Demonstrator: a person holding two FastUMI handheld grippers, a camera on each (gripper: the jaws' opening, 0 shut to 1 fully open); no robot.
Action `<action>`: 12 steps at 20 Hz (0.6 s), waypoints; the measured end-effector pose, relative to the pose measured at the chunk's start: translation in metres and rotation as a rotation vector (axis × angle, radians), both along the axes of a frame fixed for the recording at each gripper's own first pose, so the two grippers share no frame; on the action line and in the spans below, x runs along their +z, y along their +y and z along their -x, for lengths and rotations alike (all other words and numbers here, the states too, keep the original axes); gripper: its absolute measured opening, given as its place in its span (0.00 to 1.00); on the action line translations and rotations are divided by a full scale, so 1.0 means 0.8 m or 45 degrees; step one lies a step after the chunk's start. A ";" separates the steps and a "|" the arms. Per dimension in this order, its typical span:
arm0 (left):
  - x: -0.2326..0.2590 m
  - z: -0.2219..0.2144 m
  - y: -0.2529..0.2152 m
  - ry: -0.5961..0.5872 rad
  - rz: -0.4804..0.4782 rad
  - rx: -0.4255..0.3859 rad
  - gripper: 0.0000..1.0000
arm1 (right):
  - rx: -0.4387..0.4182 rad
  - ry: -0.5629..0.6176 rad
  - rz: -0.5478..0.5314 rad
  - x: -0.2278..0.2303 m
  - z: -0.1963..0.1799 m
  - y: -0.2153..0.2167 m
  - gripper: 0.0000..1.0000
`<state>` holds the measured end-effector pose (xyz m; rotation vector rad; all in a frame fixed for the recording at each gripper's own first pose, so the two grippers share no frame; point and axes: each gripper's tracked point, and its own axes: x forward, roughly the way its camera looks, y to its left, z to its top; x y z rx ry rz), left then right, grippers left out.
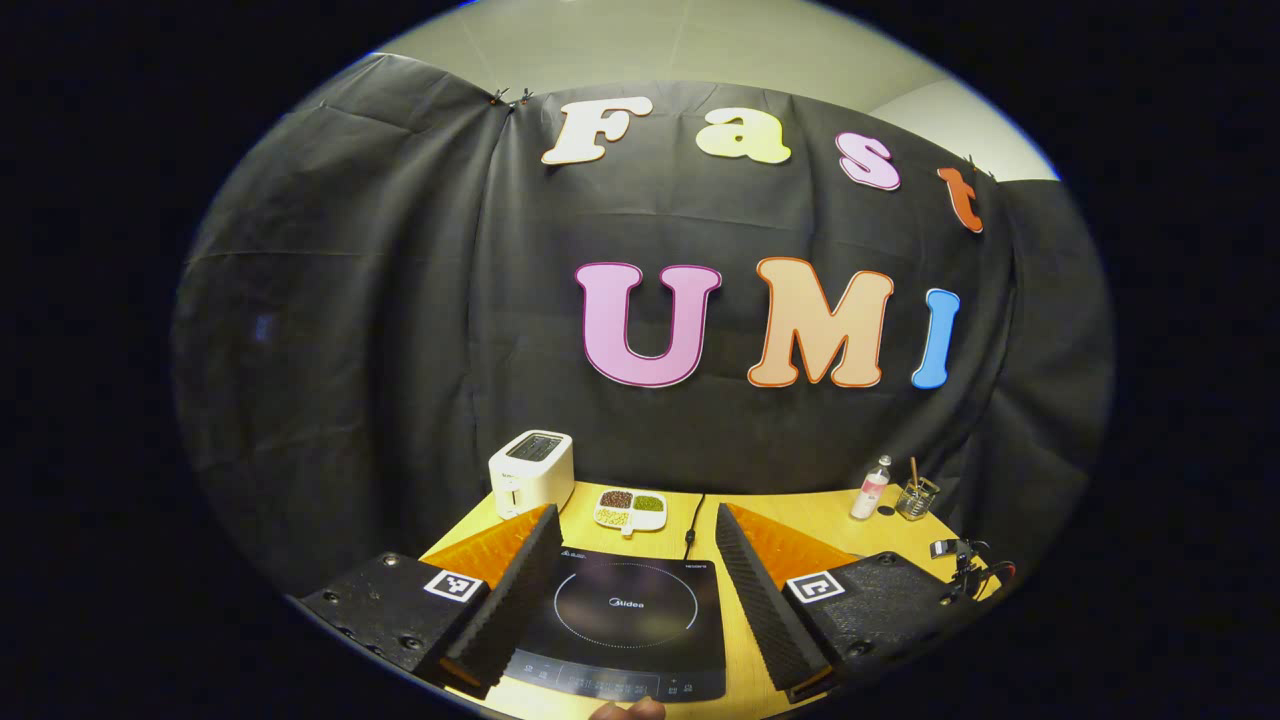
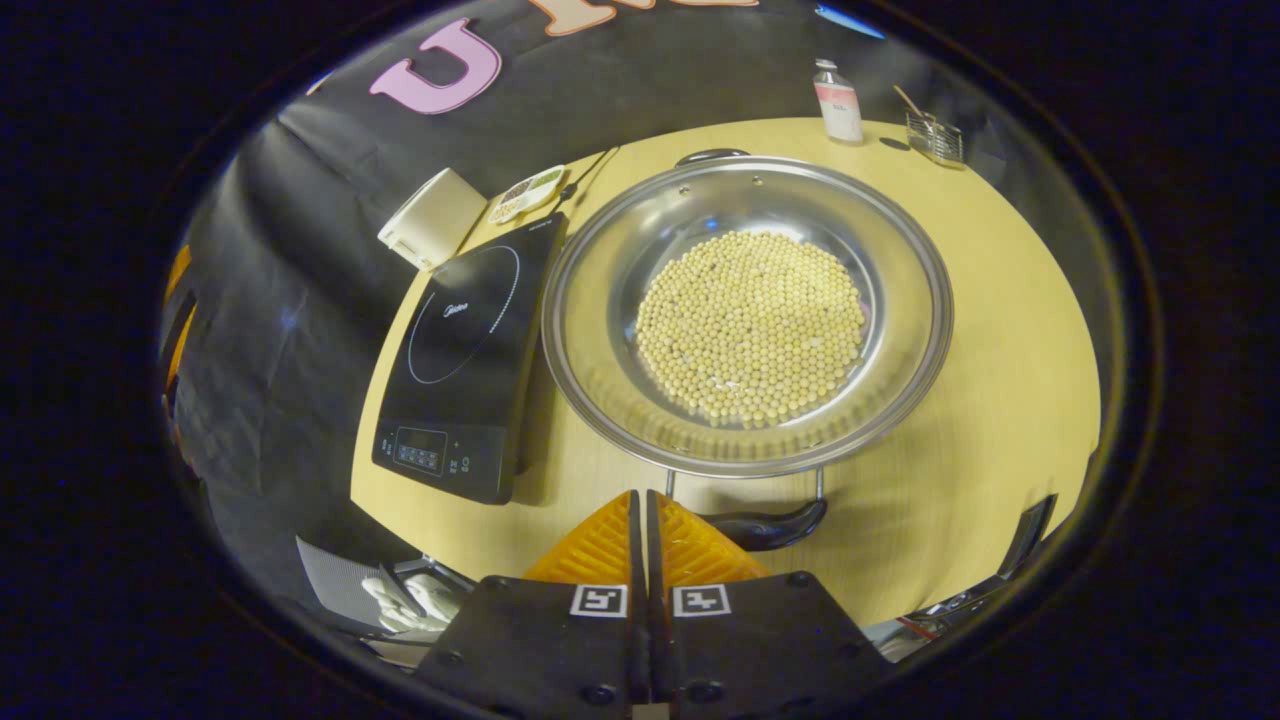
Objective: First push the handle of the pot to place it horizontally, then grasp the pot with both hands and set it on the induction cooktop.
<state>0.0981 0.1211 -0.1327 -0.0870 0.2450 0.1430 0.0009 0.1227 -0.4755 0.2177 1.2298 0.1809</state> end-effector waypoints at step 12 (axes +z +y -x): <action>-0.006 -0.002 -0.008 0.017 -0.003 0.003 0.90 | -0.046 0.004 0.046 -0.008 -0.005 -0.040 0.03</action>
